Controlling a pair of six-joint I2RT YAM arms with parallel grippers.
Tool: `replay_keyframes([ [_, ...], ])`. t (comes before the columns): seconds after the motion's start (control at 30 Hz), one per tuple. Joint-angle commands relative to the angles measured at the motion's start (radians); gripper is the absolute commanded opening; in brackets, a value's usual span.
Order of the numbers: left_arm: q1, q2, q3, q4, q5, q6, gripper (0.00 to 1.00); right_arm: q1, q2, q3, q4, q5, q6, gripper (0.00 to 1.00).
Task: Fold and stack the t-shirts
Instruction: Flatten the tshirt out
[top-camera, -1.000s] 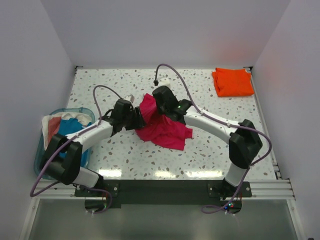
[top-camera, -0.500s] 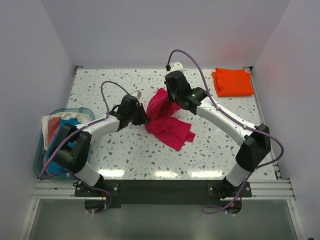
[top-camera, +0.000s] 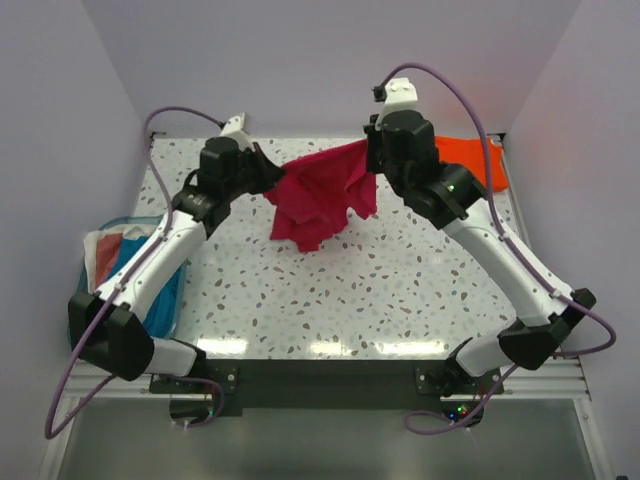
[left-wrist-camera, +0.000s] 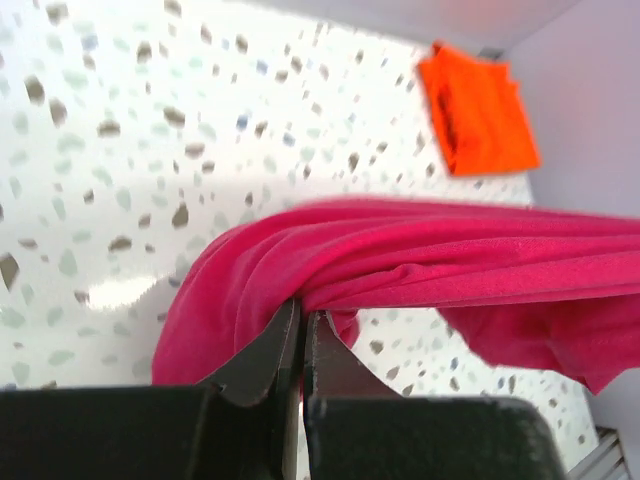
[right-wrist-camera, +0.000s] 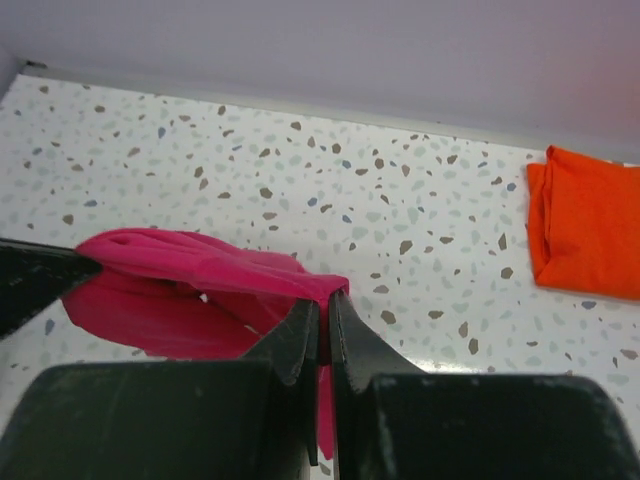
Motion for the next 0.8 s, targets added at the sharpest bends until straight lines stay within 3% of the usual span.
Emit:
replay_keyframes([
  [0.0, 0.123, -0.081, 0.078, -0.111, -0.04, 0.107, 0.0, -0.019, -0.142, 0.1, 0.037, 0.165, -0.067, 0.0],
  [0.2, 0.157, 0.084, 0.391, -0.163, 0.131, 0.196, 0.0, -0.046, -0.156, 0.135, 0.019, 0.235, -0.119, 0.0],
  [0.33, 0.169, 0.271, 0.572, -0.215, 0.261, 0.204, 0.03, -0.167, -0.117, 0.161, -0.035, 0.209, -0.099, 0.0],
  [0.4, 0.172, 0.313, 0.634, -0.245, 0.249, 0.188, 0.14, -0.215, -0.092, 0.18, -0.055, 0.179, -0.085, 0.0],
  [0.43, 0.177, 0.343, 0.645, -0.264, 0.225, 0.179, 0.32, -0.244, -0.086, 0.186, -0.069, 0.159, -0.074, 0.0],
  [0.47, 0.18, 0.356, 0.654, -0.281, 0.164, 0.156, 0.38, -0.255, -0.08, 0.194, -0.077, 0.153, -0.071, 0.0],
  [0.57, 0.186, 0.382, 0.625, -0.316, 0.101, 0.129, 0.56, -0.264, -0.054, 0.201, -0.098, 0.128, -0.061, 0.0],
  [0.67, 0.154, 0.319, 0.434, -0.217, 0.084, 0.11, 0.6, -0.264, -0.035, 0.18, -0.103, 0.123, -0.056, 0.0],
  [0.77, 0.051, 0.266, 0.184, -0.126, 0.018, 0.113, 0.6, -0.266, -0.021, 0.16, -0.095, 0.123, -0.054, 0.0],
])
